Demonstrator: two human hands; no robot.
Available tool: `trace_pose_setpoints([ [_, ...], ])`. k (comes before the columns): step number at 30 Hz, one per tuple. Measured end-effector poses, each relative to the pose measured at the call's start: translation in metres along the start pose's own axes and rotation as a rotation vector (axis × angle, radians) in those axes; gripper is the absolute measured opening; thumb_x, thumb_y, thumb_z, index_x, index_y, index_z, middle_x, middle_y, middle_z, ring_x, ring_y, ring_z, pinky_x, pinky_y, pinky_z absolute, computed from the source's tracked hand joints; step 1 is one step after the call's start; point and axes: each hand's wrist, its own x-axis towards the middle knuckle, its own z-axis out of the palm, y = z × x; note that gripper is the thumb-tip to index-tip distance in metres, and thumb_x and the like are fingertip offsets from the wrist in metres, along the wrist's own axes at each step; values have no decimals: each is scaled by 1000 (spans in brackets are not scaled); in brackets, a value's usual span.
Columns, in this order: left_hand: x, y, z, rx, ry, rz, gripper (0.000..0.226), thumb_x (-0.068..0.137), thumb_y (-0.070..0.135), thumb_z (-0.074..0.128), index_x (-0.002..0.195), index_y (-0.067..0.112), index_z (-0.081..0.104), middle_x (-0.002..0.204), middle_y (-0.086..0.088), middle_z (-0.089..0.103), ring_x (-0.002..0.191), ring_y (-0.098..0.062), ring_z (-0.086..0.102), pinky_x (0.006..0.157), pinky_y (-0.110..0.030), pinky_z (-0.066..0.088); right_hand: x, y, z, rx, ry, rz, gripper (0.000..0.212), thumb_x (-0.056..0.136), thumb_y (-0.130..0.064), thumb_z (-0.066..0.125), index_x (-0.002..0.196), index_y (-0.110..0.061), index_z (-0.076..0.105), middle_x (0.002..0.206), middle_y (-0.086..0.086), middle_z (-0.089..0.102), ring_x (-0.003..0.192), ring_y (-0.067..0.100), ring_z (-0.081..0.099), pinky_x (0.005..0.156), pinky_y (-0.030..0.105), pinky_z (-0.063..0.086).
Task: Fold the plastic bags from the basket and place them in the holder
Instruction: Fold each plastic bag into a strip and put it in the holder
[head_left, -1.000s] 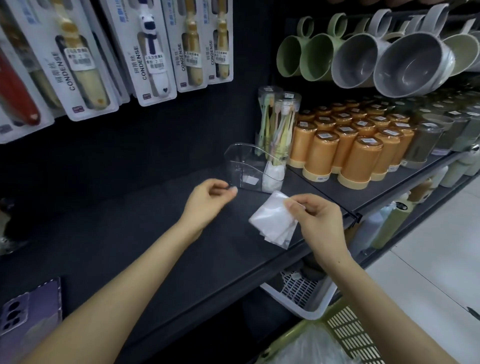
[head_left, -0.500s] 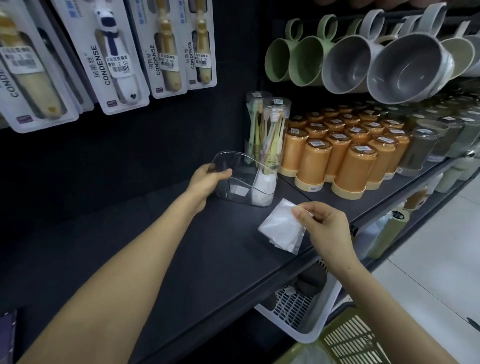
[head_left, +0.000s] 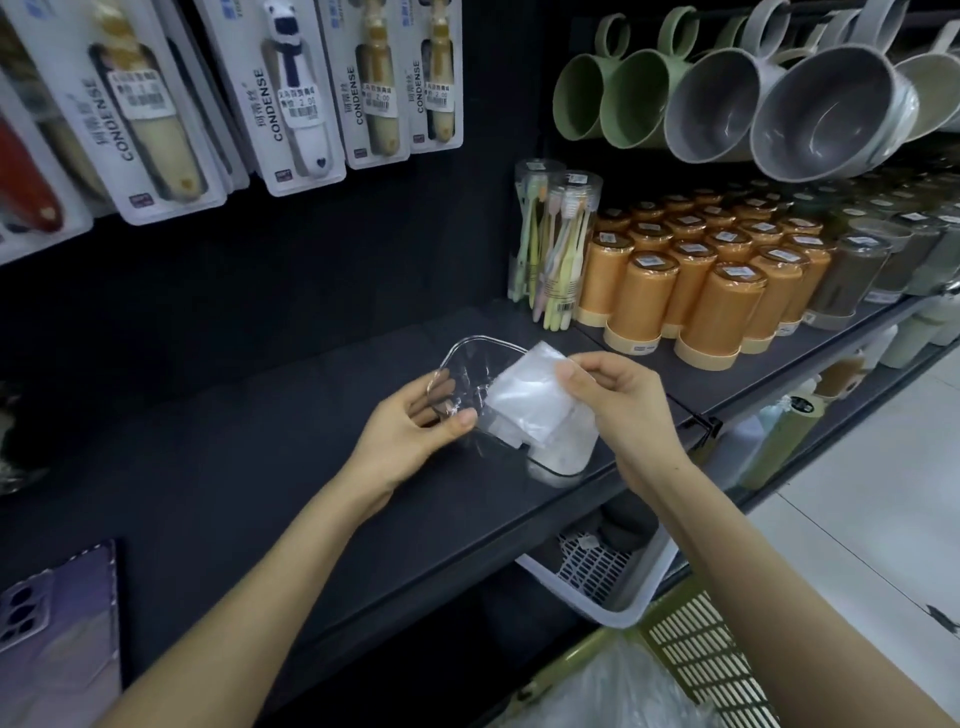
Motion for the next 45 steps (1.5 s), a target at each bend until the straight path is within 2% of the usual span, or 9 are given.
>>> trace_pose_setpoints([
  [3, -22, -4, 0, -43, 34, 20, 49, 76, 6, 75, 111, 35, 57, 103, 23, 68, 107, 1, 61, 87, -13, 49, -9, -2, 13, -75, -31, -16, 12, 88, -12, 68, 80, -19, 72, 79, -10, 72, 74, 0, 63, 68, 14, 45],
  [10, -43, -6, 1, -63, 62, 32, 70, 74, 6, 78, 138, 16, 49, 134, 3, 57, 121, -7, 55, 93, -11, 47, -23, 0, 24, -475, 16, -197, 13, 83, -29, 72, 75, -40, 71, 84, -15, 66, 89, 14, 56, 93, 44, 42],
  [17, -47, -1, 1, -76, 30, 76, 65, 74, 1, 77, 125, 30, 48, 131, 4, 55, 105, 9, 56, 99, -17, 45, -21, 7, 35, -963, 309, -413, 13, 74, -37, 71, 82, -29, 78, 97, 3, 60, 91, 31, 53, 74, 31, 18],
  [21, -49, -3, -1, -57, 17, 86, 65, 72, 3, 79, 119, 36, 49, 118, 22, 58, 103, 15, 56, 104, -26, 44, -22, 13, 39, -1082, 300, -375, 8, 71, -26, 72, 76, -26, 78, 110, 9, 65, 96, 37, 57, 81, 35, 21],
  [28, -50, -3, -1, -28, 0, 123, 65, 72, 1, 79, 109, 44, 49, 99, 37, 60, 101, 19, 56, 100, -19, 45, -25, 12, 44, -1355, 297, -449, 12, 71, -22, 65, 70, -15, 75, 105, 11, 67, 89, 36, 59, 85, 42, 27],
  [34, -50, -3, -1, -14, 2, 134, 66, 72, 4, 80, 112, 46, 48, 104, 34, 59, 103, 20, 55, 103, -22, 44, -37, 12, 32, -1244, 252, -549, 27, 81, -40, 63, 96, -21, 75, 122, 12, 63, 103, 35, 59, 97, 47, 30],
  [37, -50, -3, -2, 0, -6, 141, 66, 72, 6, 80, 115, 45, 48, 104, 36, 59, 105, 19, 54, 105, -25, 43, -49, 6, 23, -1241, 235, -653, 25, 79, -43, 64, 88, -21, 74, 123, 11, 62, 106, 35, 57, 100, 50, 31],
  [42, -50, -4, -1, -2, -16, 158, 66, 72, 6, 80, 115, 46, 50, 105, 41, 61, 114, 8, 56, 108, -34, 42, -44, 5, 35, -1533, 60, -371, 31, 58, -45, 84, 71, -17, 76, 126, 19, 59, 116, 42, 51, 105, 59, 25],
  [45, -51, -3, -1, 8, -10, 171, 66, 74, 7, 80, 117, 46, 47, 104, 45, 58, 112, 12, 55, 108, -29, 42, -35, -1, 47, -1617, -9, -233, 40, 63, -51, 81, 88, -20, 78, 137, 17, 49, 126, 42, 41, 110, 60, 18],
])
